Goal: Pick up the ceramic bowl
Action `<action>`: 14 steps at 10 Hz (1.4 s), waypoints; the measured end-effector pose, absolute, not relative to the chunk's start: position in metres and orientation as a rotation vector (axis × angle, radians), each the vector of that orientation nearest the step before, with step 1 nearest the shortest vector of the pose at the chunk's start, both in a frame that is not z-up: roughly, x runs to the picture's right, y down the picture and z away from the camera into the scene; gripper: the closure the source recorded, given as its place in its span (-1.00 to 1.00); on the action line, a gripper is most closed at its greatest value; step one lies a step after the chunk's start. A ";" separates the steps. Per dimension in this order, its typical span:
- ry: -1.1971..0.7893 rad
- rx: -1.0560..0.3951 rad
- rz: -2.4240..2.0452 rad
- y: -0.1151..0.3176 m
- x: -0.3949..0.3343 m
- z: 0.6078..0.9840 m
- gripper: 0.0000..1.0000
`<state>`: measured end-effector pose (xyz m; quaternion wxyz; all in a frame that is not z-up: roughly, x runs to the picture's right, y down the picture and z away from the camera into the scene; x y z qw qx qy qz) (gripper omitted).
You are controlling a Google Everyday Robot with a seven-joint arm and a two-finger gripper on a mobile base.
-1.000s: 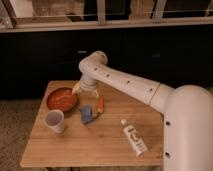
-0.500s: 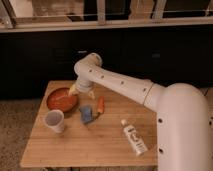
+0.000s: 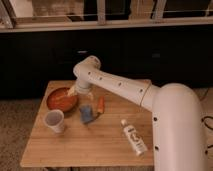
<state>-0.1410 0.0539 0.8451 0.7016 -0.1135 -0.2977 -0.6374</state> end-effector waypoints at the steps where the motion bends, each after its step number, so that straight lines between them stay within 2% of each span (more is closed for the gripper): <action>1: -0.666 -0.252 -1.419 0.057 -0.143 0.849 -0.60; 14: -0.688 -0.232 -1.411 0.072 -0.162 0.887 -0.60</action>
